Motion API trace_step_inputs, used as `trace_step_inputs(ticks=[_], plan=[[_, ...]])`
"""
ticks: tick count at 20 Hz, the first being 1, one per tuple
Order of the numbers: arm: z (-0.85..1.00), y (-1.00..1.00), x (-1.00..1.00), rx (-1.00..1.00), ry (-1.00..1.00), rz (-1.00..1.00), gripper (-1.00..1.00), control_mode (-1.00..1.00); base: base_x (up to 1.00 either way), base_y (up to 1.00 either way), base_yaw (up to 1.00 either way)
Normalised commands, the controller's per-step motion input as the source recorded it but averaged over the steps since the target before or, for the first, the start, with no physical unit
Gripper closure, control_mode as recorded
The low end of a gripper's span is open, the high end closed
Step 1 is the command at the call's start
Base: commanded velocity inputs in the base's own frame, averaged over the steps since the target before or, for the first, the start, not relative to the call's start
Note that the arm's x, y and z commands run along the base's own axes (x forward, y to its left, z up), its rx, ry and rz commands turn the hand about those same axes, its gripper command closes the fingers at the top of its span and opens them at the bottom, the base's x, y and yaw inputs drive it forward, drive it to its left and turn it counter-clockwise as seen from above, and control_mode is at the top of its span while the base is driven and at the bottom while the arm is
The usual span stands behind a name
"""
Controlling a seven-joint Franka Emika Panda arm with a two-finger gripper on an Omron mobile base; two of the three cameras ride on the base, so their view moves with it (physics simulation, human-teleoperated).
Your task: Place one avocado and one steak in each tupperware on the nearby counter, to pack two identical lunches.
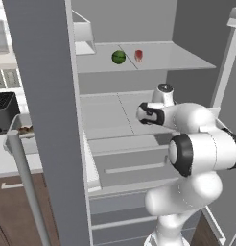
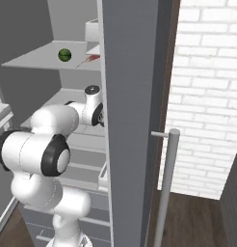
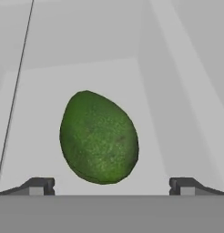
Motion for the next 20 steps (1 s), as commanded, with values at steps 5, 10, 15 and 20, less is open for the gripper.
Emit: trace_step_inputs(ticks=[5,10,15,20], plan=[[-0.24,-0.01,0.4,0.0,0.0,0.0,-1.0,-1.0,0.0,0.0,0.0],[-0.31,0.0,0.19,0.0,0.0,0.0,-1.0,-1.0,0.0,0.0,0.0],[-0.52,0.0,-0.21,0.0,0.09,-0.02,1.0,-1.0,0.0,0.0,0.0],[-0.24,0.01,-0.38,0.0,0.01,-0.02,1.0,-1.0,0.0,0.0,0.0]])
